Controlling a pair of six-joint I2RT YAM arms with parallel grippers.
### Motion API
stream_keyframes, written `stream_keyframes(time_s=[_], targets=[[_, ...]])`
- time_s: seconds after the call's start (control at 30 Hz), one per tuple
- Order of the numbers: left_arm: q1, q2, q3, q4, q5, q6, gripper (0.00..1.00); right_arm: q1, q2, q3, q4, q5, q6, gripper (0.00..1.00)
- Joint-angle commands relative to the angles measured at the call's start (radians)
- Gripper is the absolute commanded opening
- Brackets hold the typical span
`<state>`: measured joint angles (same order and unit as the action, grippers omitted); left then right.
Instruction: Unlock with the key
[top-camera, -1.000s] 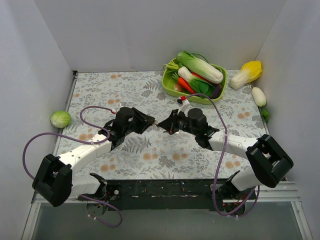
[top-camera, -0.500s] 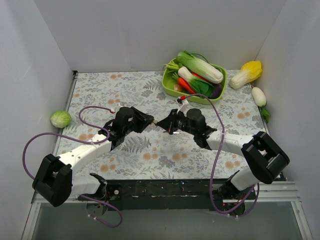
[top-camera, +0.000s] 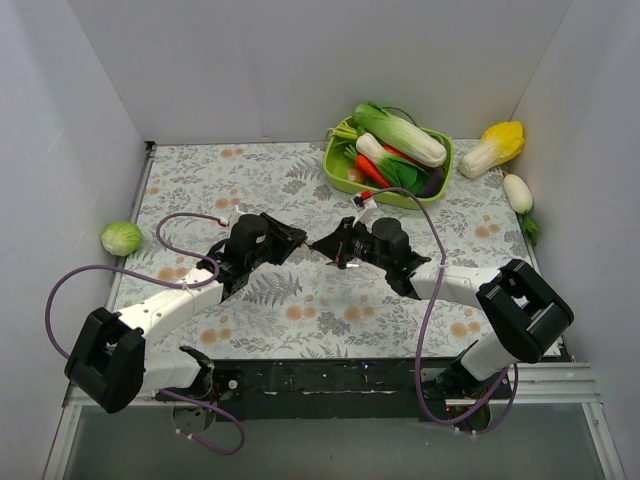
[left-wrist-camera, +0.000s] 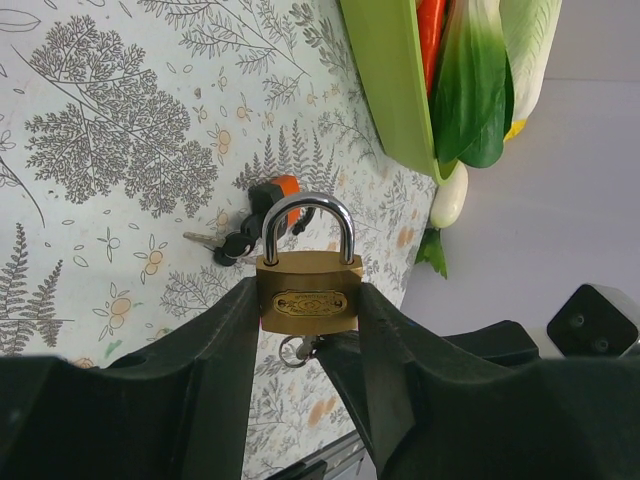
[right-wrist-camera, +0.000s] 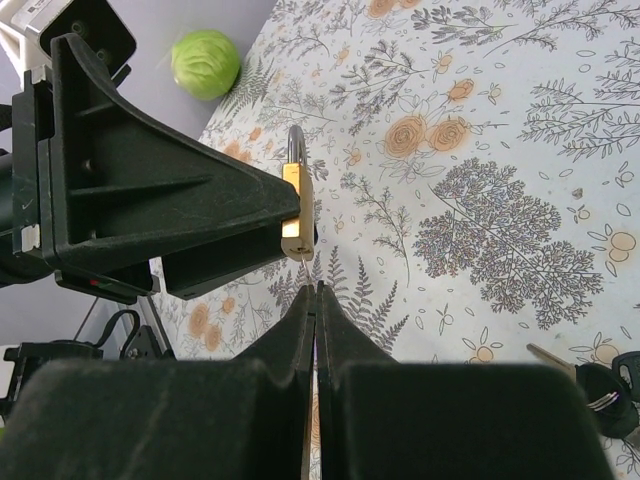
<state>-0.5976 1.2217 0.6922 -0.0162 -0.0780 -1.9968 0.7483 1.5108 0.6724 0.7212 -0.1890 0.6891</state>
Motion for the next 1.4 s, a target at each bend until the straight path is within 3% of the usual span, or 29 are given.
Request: stream_keyframes(time_s=[0.0, 0.67, 0.97, 1.07, 1.2, 1.37], targets=[[-0.024, -0.010, -0.008, 0.048, 0.076, -0.066, 0.00, 0.005, 0.028, 0.036, 0.104, 0.046, 0.009, 0.01], [-0.053, 0.010, -0.013, 0.085, 0.126, -0.100, 0.00, 0.020, 0.048, 0.033, 0.159, 0.074, -0.014, 0.01], [-0.053, -0.025, -0.022, 0.091, 0.090, -0.056, 0.00, 0.020, 0.009, 0.027, 0.074, 0.072, -0.051, 0.01], [-0.053, -0.034, 0.007, 0.040, 0.040, -0.027, 0.00, 0.020, -0.040, 0.007, 0.040, 0.077, -0.085, 0.12], [-0.048, -0.044, 0.046, -0.030, -0.003, 0.009, 0.00, 0.020, -0.116, -0.014, -0.055, 0.072, -0.129, 0.34], [-0.039, -0.053, 0.055, -0.045, -0.026, 0.024, 0.00, 0.020, -0.173, -0.095, -0.103, 0.045, -0.128, 0.46]])
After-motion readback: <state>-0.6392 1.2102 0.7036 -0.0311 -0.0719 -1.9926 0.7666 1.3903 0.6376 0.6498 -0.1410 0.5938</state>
